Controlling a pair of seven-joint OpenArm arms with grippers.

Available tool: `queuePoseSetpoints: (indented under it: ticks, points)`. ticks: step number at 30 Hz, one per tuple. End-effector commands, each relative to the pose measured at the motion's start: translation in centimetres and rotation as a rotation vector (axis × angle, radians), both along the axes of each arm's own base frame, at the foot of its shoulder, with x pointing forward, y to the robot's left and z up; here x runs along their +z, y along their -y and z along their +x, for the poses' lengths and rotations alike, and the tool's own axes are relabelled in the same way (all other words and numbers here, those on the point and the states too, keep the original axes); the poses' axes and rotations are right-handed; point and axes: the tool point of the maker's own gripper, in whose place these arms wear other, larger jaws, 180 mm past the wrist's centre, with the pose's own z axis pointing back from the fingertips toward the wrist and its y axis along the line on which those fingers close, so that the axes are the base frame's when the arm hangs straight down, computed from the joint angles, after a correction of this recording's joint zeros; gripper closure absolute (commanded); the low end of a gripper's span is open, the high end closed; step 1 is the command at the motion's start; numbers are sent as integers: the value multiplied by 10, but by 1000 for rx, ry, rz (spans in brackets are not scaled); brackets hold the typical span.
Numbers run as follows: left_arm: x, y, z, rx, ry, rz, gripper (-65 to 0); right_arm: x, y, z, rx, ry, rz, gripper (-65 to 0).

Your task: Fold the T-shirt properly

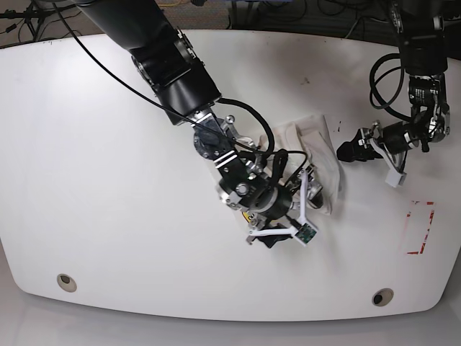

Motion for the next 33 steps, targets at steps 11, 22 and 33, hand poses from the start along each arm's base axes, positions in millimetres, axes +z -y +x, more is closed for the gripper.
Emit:
queuePoseSetpoints:
  ticks: [11, 22, 33]
  points:
    - [2, 37, 16, -41, 31, -7, -351, 39, 102, 22, -153, 99, 23, -382]
    - [-2, 53, 23, -75, 31, 33, -351, -14, 111, -3, -93, -12, -36, -200]
    - [6, 89, 37, -243, 59, 114, -351, -89, 111, -20, -98, -147, 50, -197]
